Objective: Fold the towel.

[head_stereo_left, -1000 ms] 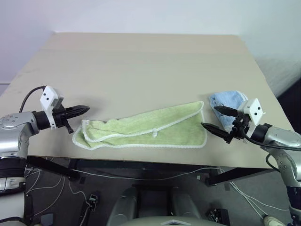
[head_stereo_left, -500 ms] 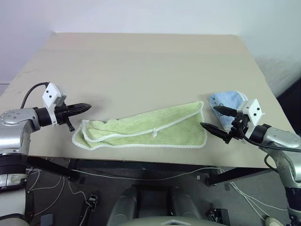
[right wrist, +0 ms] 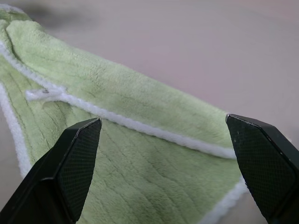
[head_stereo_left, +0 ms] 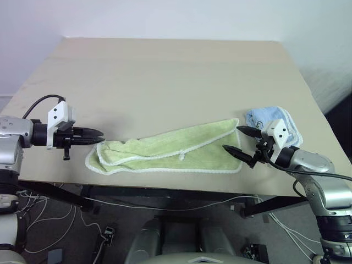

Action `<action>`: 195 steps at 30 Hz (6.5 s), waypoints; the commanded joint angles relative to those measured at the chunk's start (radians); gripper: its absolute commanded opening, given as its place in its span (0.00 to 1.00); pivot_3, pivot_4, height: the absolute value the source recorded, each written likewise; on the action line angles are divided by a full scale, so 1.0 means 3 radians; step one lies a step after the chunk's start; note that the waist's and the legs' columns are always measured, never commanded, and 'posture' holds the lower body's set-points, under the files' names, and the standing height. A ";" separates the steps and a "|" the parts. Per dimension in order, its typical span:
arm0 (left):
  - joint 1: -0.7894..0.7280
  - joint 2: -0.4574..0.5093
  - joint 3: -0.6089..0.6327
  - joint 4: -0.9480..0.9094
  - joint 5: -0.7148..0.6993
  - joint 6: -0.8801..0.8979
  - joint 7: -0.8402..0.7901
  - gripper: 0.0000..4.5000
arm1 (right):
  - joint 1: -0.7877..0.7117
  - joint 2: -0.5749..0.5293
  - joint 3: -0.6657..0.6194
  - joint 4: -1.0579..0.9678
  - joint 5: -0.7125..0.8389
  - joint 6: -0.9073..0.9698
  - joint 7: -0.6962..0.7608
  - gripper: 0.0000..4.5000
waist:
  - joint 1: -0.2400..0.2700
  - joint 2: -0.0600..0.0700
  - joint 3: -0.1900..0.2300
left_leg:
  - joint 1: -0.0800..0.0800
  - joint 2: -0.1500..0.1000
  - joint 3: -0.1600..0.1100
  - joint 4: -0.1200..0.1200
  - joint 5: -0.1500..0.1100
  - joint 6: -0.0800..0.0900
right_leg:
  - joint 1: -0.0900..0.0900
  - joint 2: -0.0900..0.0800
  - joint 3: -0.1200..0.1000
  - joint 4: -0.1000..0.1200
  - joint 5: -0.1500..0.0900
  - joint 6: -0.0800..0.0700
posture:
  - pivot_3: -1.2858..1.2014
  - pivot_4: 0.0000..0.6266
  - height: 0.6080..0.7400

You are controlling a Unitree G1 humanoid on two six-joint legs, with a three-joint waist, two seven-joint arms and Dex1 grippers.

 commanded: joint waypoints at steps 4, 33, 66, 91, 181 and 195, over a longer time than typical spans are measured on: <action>-0.0208 0.0352 -0.0718 0.0245 0.0127 -0.0910 -0.0150 0.59 | 0.0120 0.0090 -0.0053 -0.0230 0.0030 -0.0024 -0.0120 1.00 | -0.0007 0.0001 0.0001 | 0.0000 0.0001 0.0000 0.0000 0.0000 0.0000 | -0.0001 -0.0003 0.0001 0.0000 0.0000 0.0000 | 0.52 0.24 1.00; -0.0248 0.0847 -0.1205 0.0279 -0.0518 -0.1398 -0.0150 0.59 | 0.0440 0.0545 0.0303 -0.0598 0.0024 0.0006 -0.0447 1.00 | -0.0069 0.0000 0.0002 | 0.0000 0.0002 -0.0001 0.0006 -0.0001 0.0003 | 0.0000 0.0007 0.0000 0.0007 -0.0001 0.0001 | 0.52 0.24 1.00; -0.0063 0.0188 -0.0677 0.0480 0.0328 -0.2082 -0.0101 0.59 | 0.0463 0.0577 0.0268 -0.0768 0.0112 0.0152 -0.0598 1.00 | -0.0095 -0.0001 0.0003 | 0.0002 0.0002 -0.0002 0.0007 -0.0001 0.0003 | 0.0002 0.0008 -0.0003 0.0009 -0.0002 0.0001 | 0.52 0.24 1.00; -0.0148 0.0082 -0.0754 0.0765 0.0435 -0.2444 -0.0150 0.18 | 0.0291 0.0468 0.0198 -0.0685 0.0110 0.0168 -0.0503 1.00 | -0.0092 0.0000 0.0002 | 0.0002 0.0002 -0.0003 0.0007 -0.0001 0.0003 | 0.0002 0.0007 -0.0003 0.0009 -0.0002 0.0001 | 0.52 0.24 1.00; 0.0001 -0.0243 0.1197 0.0295 -0.0541 -0.0018 0.1156 0.00 | -0.0634 -0.1054 -0.0167 -0.0014 -0.0125 -0.0666 0.0672 0.01 | -0.0107 0.0002 0.0004 | -0.0012 0.0003 0.0004 0.0012 0.0000 0.0001 | -0.0017 0.0001 0.0005 0.0017 -0.0001 0.0001 | 0.52 0.24 1.00; 0.0573 0.0000 0.1050 -0.0146 -0.0463 0.0423 0.0983 0.00 | 0.0033 -0.1261 -0.0140 -0.0430 0.0071 -0.0104 0.1083 0.01 | -0.0058 0.0002 0.0004 | -0.0001 0.0002 0.0004 0.0011 -0.0002 0.0004 | -0.0002 -0.0004 0.0003 0.0010 -0.0001 0.0001 | 0.52 0.24 1.00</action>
